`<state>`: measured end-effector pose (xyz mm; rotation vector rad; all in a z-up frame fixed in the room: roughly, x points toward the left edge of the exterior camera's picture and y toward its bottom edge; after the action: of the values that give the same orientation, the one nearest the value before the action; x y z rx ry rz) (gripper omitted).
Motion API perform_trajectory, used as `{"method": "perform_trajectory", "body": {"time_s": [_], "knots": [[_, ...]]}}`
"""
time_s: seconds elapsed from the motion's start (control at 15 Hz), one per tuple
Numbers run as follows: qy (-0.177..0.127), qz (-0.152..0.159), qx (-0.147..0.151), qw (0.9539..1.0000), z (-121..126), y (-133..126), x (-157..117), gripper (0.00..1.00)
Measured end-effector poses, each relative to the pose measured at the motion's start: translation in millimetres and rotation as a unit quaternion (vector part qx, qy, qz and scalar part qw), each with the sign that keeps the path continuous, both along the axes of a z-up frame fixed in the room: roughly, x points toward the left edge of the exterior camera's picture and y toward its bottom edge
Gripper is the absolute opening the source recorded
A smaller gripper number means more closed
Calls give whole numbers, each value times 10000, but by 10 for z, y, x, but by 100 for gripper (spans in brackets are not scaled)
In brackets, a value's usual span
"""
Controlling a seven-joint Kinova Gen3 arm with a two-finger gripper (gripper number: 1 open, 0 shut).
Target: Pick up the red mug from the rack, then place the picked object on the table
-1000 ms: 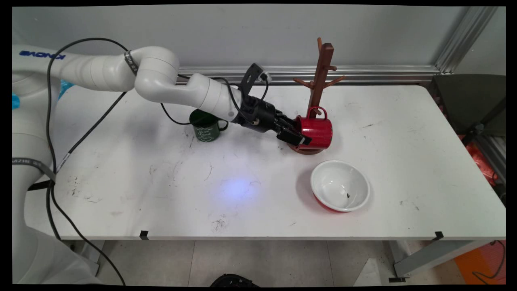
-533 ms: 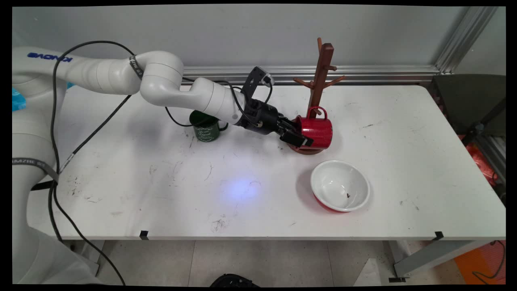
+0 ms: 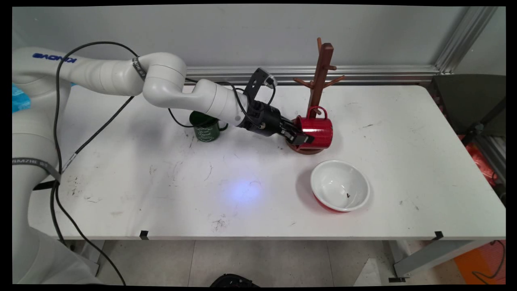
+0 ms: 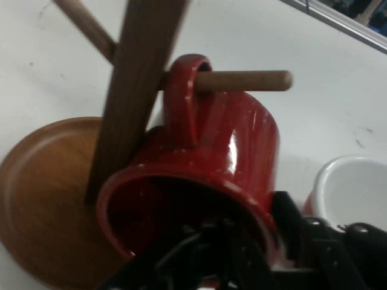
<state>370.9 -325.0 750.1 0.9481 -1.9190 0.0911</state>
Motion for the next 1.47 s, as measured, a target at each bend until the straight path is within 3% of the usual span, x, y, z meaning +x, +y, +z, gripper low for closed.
{"method": "perform_trajectory", "body": {"time_s": [0.67, 1.47], "knots": [[96, -68, 87, 9999, 192, 110, -126, 0], [71, -184, 339, 9992, 655, 364, -240, 0]]}}
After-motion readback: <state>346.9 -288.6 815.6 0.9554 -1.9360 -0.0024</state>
